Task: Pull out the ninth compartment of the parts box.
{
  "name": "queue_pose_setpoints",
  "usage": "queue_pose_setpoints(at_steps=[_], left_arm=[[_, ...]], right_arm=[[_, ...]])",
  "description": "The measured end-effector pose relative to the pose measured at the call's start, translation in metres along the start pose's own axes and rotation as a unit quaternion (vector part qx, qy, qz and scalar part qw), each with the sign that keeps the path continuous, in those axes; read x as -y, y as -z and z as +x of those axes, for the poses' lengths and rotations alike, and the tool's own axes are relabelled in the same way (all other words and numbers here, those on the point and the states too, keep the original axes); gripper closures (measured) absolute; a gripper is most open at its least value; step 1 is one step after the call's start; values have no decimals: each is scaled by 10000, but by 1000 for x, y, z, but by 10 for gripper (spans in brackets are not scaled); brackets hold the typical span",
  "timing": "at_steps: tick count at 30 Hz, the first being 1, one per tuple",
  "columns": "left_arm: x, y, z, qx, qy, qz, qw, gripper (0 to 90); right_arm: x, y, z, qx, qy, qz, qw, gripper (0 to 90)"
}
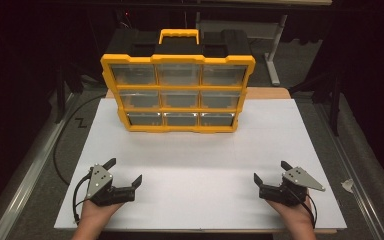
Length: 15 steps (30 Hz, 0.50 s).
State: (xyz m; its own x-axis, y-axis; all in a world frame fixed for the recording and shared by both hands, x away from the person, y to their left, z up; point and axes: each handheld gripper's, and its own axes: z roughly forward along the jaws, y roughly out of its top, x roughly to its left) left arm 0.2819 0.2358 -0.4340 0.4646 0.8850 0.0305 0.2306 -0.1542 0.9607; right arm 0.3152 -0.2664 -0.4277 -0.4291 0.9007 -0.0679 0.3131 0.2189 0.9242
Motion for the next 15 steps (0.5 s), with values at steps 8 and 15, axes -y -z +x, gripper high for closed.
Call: queue_pose_setpoints(at_steps=[8, 15], left_arm=[[0, -2, 1, 28, 61, -33, 10000, 1], [1, -4, -1, 93, -74, 26, 9999, 1]], right_arm=[[0, 2, 1, 56, 86, -21, 9999, 9], [-1, 1, 0, 129, 78, -26, 9999, 9]])
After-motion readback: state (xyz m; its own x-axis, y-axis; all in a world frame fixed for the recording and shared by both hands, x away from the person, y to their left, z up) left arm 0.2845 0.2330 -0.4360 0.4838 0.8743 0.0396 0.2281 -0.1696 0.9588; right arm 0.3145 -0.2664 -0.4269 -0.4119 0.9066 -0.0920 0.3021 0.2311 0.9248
